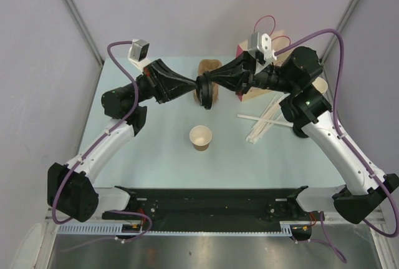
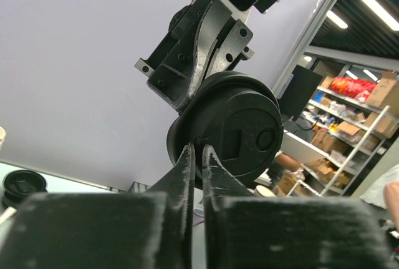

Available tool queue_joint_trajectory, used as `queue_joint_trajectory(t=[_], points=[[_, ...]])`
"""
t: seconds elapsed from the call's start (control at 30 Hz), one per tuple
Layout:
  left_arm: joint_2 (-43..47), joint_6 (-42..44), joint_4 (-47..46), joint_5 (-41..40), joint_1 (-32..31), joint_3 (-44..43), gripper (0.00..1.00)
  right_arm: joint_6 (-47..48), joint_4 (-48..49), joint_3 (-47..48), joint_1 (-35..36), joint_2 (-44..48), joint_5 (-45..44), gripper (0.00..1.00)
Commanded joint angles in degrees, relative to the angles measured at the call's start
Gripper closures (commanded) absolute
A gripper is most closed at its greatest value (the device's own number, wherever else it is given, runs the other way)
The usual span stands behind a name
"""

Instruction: Pack the takeout coffee

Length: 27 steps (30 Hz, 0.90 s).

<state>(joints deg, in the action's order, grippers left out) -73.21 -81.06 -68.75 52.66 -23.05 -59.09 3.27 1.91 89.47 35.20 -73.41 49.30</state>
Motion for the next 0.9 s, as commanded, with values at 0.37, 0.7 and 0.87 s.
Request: queue_joint_trajectory(t=[0.37,0.7,0.87], points=[[1.0,4.1,10.6,0.7,2.8,-2.1,1.0,6.1,-1.4,-2.5,0.1,4.2,-7.5,0.55],[6.8,37.1,53.3,1.6,5.6,-6.1,1.0,9.7,-16.1,-8.5,-4.9,9.3,-13.2,0.0],[6.9,56.8,77.8,-7.6,5.5,-10.4,1.0,7.6,-23.0,-10.5,-10.1,12.4,-20.3,0.0]])
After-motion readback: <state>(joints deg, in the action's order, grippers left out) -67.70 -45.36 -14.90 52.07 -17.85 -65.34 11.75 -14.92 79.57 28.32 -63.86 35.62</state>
